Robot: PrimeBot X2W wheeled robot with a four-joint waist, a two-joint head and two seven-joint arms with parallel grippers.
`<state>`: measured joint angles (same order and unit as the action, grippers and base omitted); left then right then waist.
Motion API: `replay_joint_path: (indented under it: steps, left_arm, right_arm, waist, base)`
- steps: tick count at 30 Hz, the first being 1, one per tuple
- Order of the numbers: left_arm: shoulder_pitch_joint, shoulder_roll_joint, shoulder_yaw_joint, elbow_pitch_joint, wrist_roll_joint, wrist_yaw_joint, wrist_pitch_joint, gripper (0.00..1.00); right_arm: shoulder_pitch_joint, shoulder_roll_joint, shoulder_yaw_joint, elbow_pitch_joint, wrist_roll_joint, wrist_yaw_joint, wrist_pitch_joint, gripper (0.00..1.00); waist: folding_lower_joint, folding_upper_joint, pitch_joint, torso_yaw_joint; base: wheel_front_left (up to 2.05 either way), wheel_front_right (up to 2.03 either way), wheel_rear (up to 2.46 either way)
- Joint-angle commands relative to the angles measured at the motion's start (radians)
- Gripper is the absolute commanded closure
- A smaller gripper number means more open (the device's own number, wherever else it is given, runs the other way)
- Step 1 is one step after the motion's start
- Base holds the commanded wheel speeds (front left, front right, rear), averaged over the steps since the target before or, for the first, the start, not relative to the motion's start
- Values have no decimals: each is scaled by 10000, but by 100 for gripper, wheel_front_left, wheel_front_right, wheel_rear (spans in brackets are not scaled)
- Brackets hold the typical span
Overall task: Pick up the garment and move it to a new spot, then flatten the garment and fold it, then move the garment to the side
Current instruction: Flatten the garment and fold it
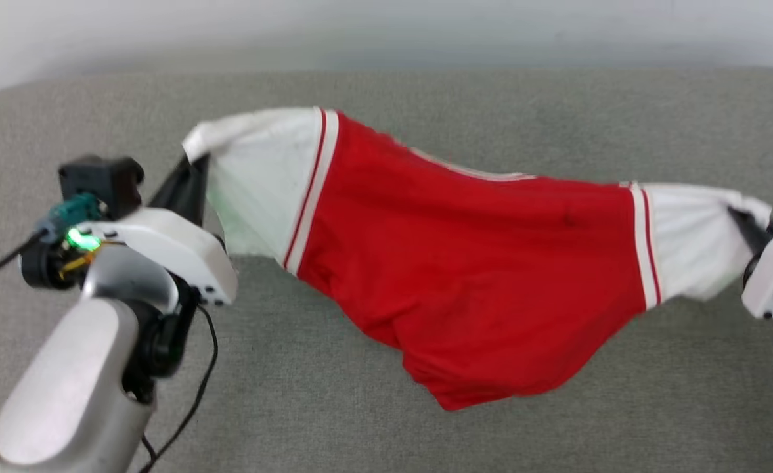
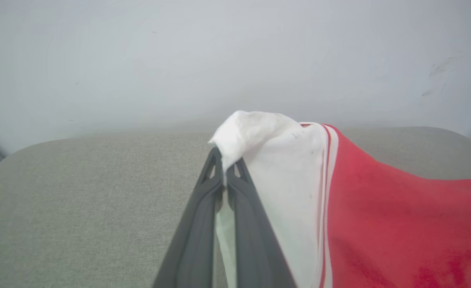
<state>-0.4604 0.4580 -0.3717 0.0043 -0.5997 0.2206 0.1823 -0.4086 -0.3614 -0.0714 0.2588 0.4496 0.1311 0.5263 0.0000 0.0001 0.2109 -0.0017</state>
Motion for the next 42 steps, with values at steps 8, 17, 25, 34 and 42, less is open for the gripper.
replay_joint_path:
  steps: [8, 17, 25, 34, 42]
  left_arm:
    - [-1900, -64, 462, 857, 50, -400, -768, 100]
    - [-5332, -333, 608, 3061, 253, -1137, -1462, 100]
    - [-8603, -198, 763, 4759, 791, -1525, -2449, 100]
    - [-11046, -94, 838, 5935, 973, -2007, -3082, 100]
    - [-11241, -473, 524, 6799, 1010, -2139, -3335, 100]
  right_arm:
    - [-1683, 266, -23, -192, -583, -7, -1215, 100]
    - [-4929, 132, 403, 643, -609, -7, -2373, 100]
    - [-8349, -114, 1193, 1284, -655, -7, -3371, 100]
    - [-11184, -211, 2190, 2337, -537, -7, -4575, 100]
    - [-12126, 98, 3249, 3679, -175, -7, -5065, 100]
  waist:
    - [0, -1, -705, -396]
    - [0, -1, 273, -562]
    - [0, -1, 1905, -761]
    - [0, -1, 3287, -958]
    - [0, -1, 4331, -871]
  base:
    - [0, 0, 0]
    - [0, 0, 0]
    - [0, 0, 0]
    - [0, 0, 0]
    - [0, 0, 0]
